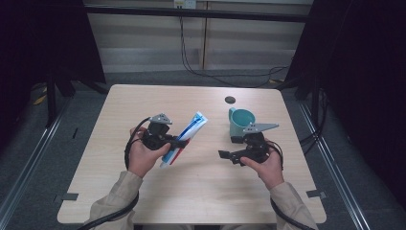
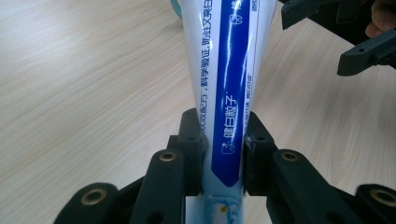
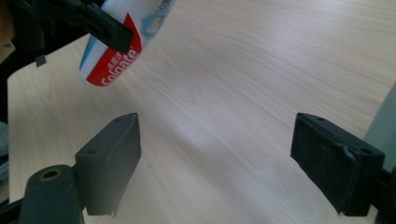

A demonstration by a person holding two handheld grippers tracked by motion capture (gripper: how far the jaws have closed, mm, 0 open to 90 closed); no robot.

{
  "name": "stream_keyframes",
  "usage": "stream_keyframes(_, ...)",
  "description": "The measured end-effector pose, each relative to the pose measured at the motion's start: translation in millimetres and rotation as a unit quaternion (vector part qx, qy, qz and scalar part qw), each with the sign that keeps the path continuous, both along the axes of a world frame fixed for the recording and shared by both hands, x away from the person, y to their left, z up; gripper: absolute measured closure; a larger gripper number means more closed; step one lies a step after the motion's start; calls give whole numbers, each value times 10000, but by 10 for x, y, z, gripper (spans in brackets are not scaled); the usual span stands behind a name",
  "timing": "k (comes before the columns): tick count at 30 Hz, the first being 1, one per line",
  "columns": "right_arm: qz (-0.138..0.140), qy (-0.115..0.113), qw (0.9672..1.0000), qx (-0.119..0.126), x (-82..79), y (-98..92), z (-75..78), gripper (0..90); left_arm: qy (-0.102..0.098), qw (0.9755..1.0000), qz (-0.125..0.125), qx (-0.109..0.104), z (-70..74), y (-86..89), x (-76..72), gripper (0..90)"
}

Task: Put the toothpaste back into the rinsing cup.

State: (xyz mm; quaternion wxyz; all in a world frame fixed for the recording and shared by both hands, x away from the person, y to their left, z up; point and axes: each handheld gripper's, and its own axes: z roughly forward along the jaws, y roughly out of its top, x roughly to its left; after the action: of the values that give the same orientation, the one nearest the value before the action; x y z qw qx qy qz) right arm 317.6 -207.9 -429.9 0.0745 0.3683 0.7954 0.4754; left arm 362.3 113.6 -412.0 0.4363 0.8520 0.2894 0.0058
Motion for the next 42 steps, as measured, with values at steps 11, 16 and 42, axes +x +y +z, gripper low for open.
stream_keyframes(11, 52, 73, 9994, 322, 55, 92, 93, 175, -183, 9998, 40, -79, 15, -102, -33, 739)
stream_keyframes(16, 8, 52, 9991, 411, 85, 112, 150, 183, -232, 9997, 10, -120, 42, -147, -50, 739)
stream_keyframes(42, 57, -15, 9975, 698, 171, 202, 358, 225, -286, 9992, -172, -223, 48, -428, -76, 739)
